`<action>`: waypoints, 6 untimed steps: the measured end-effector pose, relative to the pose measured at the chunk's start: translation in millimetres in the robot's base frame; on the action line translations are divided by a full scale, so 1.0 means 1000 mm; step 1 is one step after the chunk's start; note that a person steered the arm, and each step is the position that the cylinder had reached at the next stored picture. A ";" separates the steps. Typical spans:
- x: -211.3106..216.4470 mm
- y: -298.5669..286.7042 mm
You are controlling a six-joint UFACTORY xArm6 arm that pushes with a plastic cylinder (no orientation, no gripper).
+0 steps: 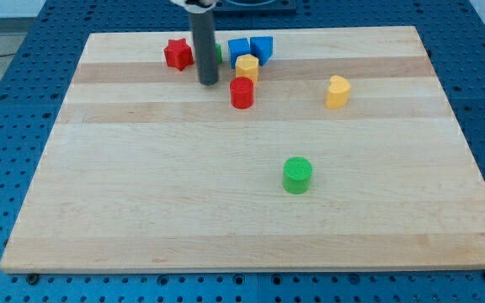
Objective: Place the red circle bottom right to green star
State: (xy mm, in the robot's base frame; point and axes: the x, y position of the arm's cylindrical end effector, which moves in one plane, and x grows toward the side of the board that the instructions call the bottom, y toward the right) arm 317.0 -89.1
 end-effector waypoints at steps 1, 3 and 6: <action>0.025 -0.019; 0.102 0.052; 0.052 0.063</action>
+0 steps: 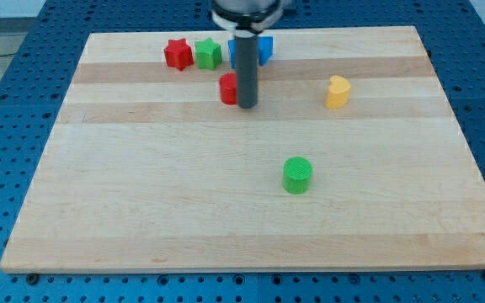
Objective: Place the red circle bottom right to green star
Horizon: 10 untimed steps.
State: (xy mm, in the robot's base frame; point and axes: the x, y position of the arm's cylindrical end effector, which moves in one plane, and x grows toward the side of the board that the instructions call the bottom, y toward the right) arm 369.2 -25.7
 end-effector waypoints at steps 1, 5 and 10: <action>0.000 -0.037; 0.004 -0.004; -0.005 -0.008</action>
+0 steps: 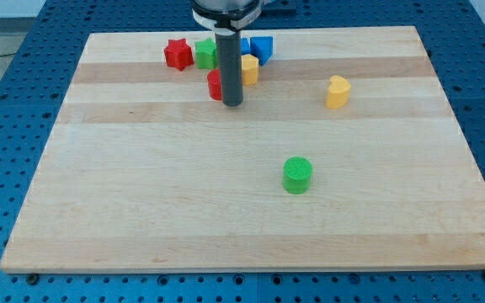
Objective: Place the red circle bottom right to green star
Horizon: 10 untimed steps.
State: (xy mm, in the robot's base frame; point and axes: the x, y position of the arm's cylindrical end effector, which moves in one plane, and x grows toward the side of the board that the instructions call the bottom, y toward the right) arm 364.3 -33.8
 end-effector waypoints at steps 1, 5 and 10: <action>0.000 -0.005; 0.033 0.024; -0.019 0.184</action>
